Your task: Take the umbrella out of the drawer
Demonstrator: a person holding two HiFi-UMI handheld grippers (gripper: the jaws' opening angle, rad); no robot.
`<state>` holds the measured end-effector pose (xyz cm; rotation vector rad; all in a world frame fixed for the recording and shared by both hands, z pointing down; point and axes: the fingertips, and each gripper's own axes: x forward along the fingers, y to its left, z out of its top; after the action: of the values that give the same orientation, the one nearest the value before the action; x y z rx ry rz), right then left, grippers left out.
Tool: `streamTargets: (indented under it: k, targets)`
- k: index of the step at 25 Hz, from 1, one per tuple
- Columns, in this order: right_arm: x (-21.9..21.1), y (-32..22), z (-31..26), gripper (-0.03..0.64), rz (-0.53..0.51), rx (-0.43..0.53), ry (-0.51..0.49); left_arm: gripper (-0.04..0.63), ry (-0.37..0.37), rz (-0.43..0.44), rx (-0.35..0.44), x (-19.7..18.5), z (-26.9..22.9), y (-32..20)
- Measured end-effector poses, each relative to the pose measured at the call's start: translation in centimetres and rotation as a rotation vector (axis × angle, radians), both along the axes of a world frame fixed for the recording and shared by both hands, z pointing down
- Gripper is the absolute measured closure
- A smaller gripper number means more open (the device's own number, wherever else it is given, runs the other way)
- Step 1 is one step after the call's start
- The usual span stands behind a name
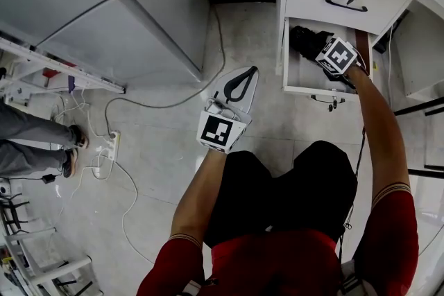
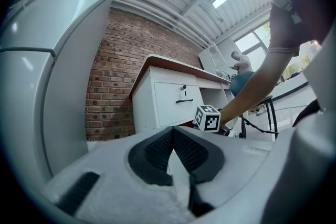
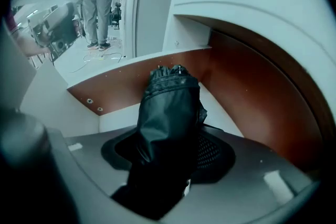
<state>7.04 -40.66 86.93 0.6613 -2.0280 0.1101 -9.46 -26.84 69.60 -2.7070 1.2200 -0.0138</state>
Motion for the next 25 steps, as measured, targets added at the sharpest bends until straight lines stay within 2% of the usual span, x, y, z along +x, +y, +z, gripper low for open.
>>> streamTargets:
  k: [13,18,25]
  targets:
    - [-0.5,2.5,-5.9,0.353,-0.074,0.083,0.035,0.591,0.033,0.035,0.039,1.2,-2.1,-0.4]
    - [-1.1,4.4,-8.2,0.353,-0.133,0.116,0.029,0.591,0.037,0.051,0.051,1.9,-2.8,-0.8]
    - [-1.9,6.9,-11.7,0.354,-0.164,0.163,-0.051,0.591,0.01,0.062,0.048,2.5,-3.6,-1.0]
